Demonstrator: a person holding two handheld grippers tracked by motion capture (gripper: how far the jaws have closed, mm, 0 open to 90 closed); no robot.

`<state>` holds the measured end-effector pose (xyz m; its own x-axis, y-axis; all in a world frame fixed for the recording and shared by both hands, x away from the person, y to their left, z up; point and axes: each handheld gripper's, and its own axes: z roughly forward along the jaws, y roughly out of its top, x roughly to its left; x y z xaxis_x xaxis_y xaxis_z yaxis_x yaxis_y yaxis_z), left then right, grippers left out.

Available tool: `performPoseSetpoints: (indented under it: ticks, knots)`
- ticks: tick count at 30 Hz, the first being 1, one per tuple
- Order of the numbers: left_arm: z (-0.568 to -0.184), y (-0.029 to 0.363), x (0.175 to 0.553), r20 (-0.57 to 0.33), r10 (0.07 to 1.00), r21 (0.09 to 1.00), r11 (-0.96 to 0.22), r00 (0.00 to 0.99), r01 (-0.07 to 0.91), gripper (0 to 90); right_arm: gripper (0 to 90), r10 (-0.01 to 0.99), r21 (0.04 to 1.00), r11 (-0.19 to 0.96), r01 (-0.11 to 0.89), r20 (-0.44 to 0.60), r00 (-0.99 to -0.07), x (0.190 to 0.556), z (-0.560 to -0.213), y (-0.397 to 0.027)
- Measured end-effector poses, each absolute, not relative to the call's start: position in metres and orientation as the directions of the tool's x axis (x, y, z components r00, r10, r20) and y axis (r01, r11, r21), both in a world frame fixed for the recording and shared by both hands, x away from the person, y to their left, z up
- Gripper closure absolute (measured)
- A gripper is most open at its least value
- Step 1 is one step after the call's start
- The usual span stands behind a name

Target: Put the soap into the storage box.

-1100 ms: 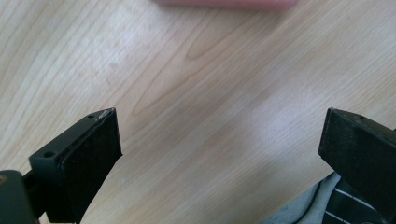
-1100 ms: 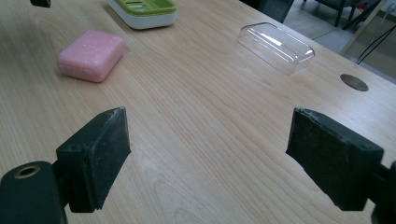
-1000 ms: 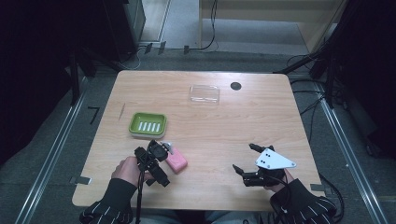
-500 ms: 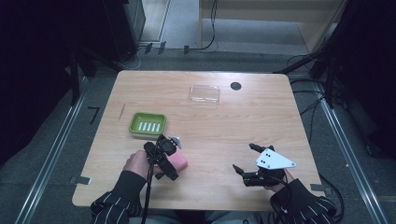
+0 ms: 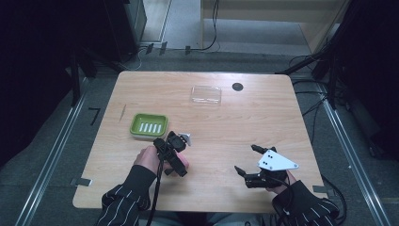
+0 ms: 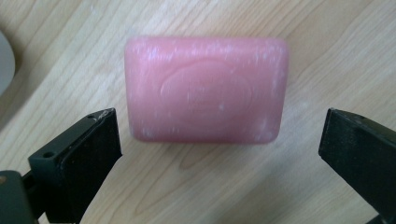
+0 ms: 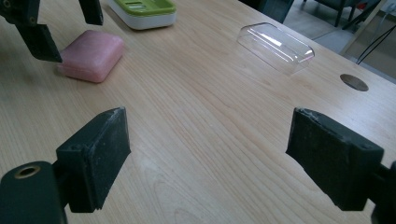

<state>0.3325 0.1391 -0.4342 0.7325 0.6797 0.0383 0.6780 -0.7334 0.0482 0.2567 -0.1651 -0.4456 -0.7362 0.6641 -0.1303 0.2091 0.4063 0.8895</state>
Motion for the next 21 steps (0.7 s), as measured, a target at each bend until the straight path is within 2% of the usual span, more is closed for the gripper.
performPoseSetpoints:
  ticks: [9,13,18,21]
  knots:
    - [-0.445,0.129,0.34,0.05,0.678,0.037,-0.735,0.733,0.677,1.7,13.8,0.663,0.89,0.406,0.207,-0.131,-0.737,0.257,-0.446,-0.166]
    - [-0.447,0.128,0.343,0.068,0.675,0.025,-0.737,0.735,0.675,4.5,13.8,0.664,0.891,0.405,0.208,-0.13,-0.737,0.257,-0.446,-0.166]
    - [-0.449,0.13,0.344,0.071,0.68,0.023,-0.733,0.73,0.68,12.4,13.8,0.665,0.89,0.404,0.211,-0.127,-0.736,0.257,-0.446,-0.166]
    - [-0.451,0.131,0.345,0.068,0.681,0.023,-0.732,0.729,0.681,12.6,13.8,0.664,0.89,0.405,0.209,-0.129,-0.737,0.257,-0.446,-0.166]
